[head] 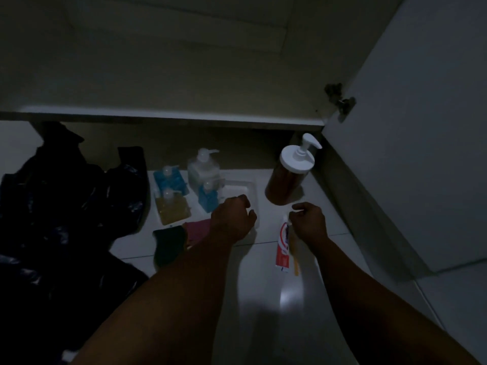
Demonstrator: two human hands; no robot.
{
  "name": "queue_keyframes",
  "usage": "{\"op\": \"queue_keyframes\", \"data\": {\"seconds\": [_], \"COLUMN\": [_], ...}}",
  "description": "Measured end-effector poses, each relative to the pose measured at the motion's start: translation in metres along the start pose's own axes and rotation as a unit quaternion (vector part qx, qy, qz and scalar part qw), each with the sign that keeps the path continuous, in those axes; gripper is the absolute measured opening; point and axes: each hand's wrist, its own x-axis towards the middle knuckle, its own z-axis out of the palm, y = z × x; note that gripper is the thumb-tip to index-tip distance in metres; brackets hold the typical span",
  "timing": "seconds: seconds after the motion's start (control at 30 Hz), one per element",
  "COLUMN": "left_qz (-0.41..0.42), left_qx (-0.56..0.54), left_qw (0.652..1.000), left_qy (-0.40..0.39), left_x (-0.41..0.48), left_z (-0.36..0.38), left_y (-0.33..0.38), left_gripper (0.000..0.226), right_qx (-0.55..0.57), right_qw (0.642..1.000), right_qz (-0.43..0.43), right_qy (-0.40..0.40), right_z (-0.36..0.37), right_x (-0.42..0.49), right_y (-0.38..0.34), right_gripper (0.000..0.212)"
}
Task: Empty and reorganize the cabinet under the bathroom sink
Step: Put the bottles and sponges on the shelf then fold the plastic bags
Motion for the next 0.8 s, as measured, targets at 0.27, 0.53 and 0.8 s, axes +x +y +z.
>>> {"op": "queue_keyframes", "data": {"seconds": [0.27, 0.53, 0.8], "left_qz": [-0.004, -0.086, -0.102], "left_qx": [0.0, -0.024, -0.049], "left_qw": [0.996, 0.987, 0.976], "left_qy": [-0.09, -0.136, -0.186], "left_x": [-0.02, -0.014, 0.007], "left_z": [0.061, 0.1, 0.109], "left_y": [0.018, 0.037, 0.042], "left_gripper": [0.039, 0.043, 0.036], "right_qx": [-0.016, -0.05, 0.011], "right_qw": [0.997, 0.993, 0.92], "right_qz": [0.075, 0.074, 0.261], "right_qy": [-0.012, -0.075, -0.294], "right_z": [0.0, 0.018, -0.001], "right_x": [-0.011, 0.009, 0.053], "right_y": [0.058, 0.067, 0.054], "right_gripper": [0.015, 0.019, 0.022]}}
